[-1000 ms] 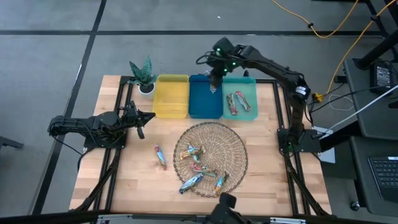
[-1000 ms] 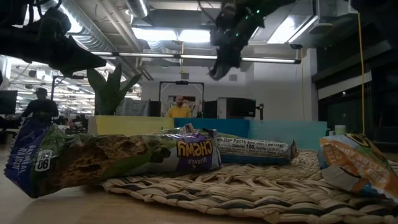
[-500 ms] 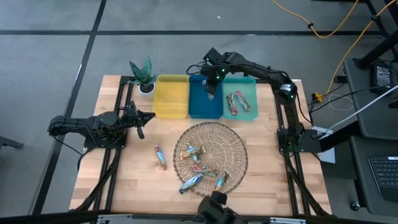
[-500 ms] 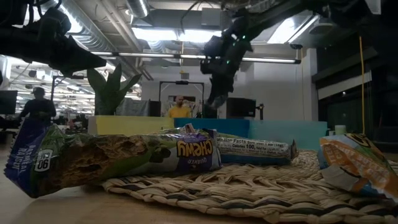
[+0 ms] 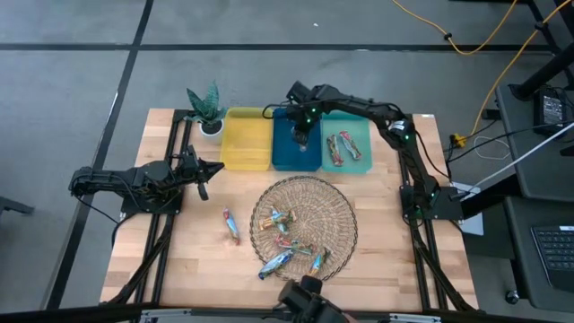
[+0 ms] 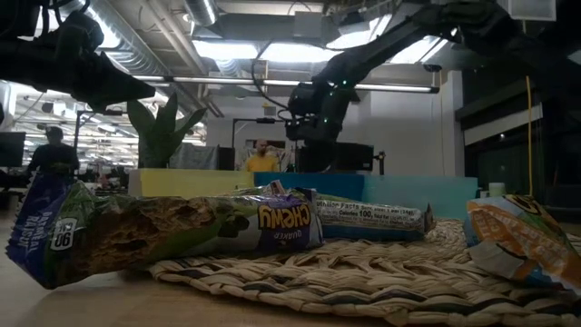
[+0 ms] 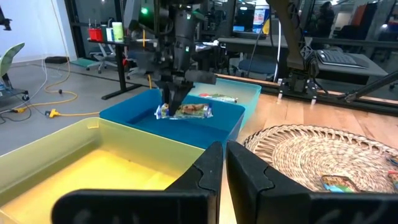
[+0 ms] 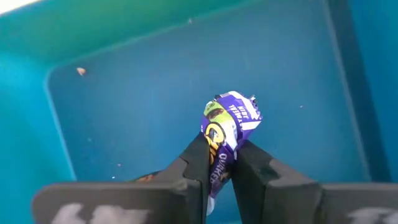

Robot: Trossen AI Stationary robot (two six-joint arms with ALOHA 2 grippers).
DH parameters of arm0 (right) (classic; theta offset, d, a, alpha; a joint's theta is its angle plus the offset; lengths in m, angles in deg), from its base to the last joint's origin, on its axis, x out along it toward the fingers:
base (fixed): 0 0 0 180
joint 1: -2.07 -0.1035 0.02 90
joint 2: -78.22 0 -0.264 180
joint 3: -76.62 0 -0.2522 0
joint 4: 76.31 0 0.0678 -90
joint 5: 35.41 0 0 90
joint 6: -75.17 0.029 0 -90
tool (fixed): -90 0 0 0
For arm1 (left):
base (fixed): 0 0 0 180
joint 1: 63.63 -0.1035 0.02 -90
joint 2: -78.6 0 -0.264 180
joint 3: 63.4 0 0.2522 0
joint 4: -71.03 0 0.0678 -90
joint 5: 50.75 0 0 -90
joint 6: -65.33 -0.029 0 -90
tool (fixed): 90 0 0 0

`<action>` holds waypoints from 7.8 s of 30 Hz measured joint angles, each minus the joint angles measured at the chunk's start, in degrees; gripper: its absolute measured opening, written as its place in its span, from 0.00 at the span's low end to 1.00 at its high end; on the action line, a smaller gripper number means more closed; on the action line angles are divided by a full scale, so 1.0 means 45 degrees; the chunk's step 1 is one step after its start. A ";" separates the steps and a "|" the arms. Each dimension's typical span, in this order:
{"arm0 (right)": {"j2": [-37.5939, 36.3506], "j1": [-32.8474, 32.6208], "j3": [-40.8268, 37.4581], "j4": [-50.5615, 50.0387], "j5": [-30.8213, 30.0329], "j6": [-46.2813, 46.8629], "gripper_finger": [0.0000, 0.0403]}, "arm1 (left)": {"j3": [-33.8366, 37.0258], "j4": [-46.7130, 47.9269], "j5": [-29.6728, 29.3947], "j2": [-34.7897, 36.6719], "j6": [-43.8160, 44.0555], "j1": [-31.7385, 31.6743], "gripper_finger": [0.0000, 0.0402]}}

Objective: Pick and place Granola Bars by type
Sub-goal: Put the blue granola bar into the blue bin, then put the red granola bar into the green bin

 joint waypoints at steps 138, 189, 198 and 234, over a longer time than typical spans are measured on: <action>-0.9197 -1.1944 -0.0563 -0.2428 -0.3381 0.2224 0.31 | 0.0000 0.0000 -0.0002 0.0002 0.0000 -0.0001 0.04; -0.0612 -1.1655 -0.0568 -0.2316 -0.1253 0.9097 0.75 | 0.0000 0.0000 -0.0001 0.0004 0.0000 -0.0004 0.04; -0.0443 -1.1667 -0.0568 -0.1797 -0.2282 0.9966 0.75 | 0.0000 0.0000 0.0000 0.0001 0.0000 0.0000 0.04; 0.0460 -1.1730 -0.0568 -0.3351 -0.2676 0.9996 0.22 | 0.0000 0.0000 0.0000 0.0000 0.0000 -0.0001 0.04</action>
